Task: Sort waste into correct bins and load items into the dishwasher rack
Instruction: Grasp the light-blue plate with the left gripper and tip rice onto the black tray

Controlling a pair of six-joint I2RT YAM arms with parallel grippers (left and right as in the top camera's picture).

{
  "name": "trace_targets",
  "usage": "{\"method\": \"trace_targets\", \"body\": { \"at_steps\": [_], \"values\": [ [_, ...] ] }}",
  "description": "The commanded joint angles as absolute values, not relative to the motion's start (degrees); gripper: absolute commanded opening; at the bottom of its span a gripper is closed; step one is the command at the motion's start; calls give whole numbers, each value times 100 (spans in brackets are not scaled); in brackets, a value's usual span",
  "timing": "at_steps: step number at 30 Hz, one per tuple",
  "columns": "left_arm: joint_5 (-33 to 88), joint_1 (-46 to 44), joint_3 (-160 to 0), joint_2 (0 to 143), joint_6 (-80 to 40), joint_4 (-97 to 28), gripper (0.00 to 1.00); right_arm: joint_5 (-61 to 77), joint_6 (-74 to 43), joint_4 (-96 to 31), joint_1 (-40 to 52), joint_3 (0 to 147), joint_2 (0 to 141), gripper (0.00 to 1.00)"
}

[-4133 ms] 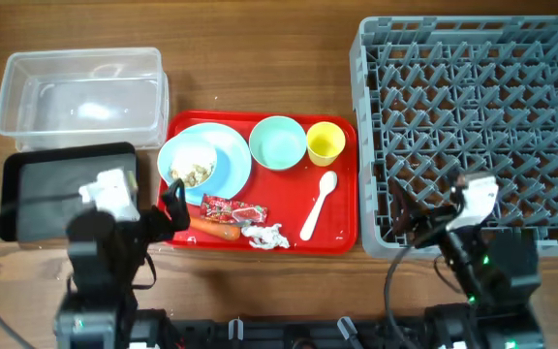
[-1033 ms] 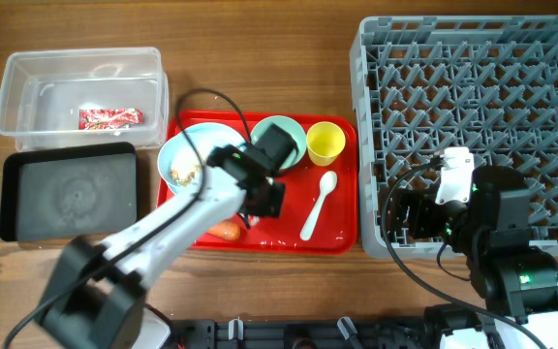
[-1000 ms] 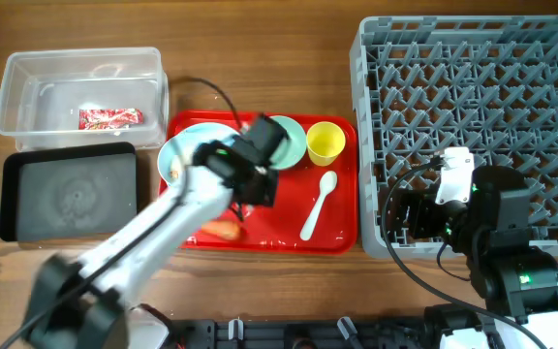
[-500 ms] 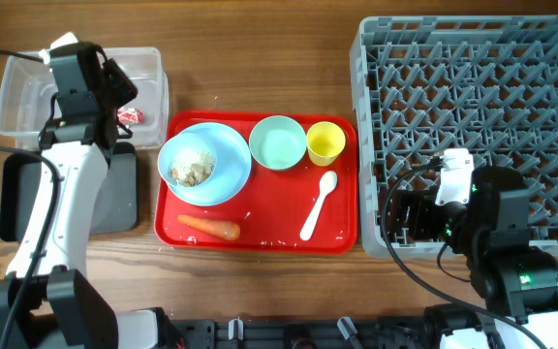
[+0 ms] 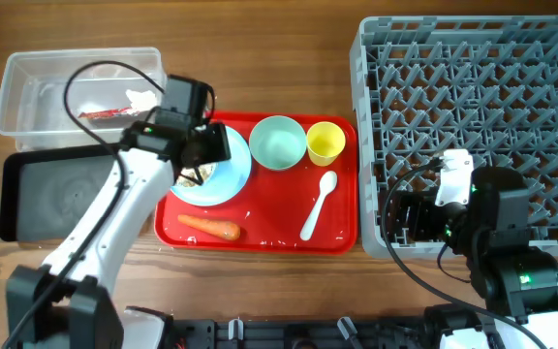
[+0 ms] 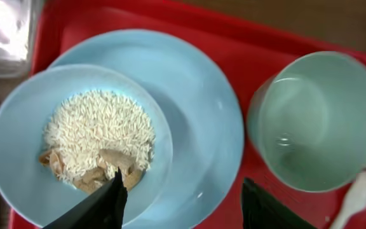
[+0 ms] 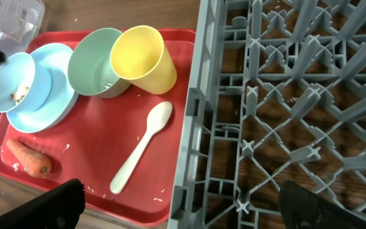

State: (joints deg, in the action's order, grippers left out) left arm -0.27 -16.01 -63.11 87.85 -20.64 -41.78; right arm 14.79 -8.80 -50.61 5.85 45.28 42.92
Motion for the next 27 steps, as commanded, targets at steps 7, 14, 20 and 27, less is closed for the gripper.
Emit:
{"method": "trace_targets", "body": {
  "at_steps": [7, 14, 20, 27],
  "values": [
    [-49, -1640, -6058, 10038, -2187, -3726, 27, 1468, -910, -5065, 602, 4628, 4281, 100],
    [-49, -1640, -6095, 10003, -2187, -3815, 4, 1468, -910, -5070, 602, 4628, 4281, 100],
    [-156, -1492, -6390, 8729, -2134, -4609, 4, 1468, -904, -5068, 602, 4628, 4281, 99],
    [845, 285, -6388, 7677, -2292, -5043, 4, 1468, -899, -5068, 602, 4628, 4281, 100]
  ]
}}
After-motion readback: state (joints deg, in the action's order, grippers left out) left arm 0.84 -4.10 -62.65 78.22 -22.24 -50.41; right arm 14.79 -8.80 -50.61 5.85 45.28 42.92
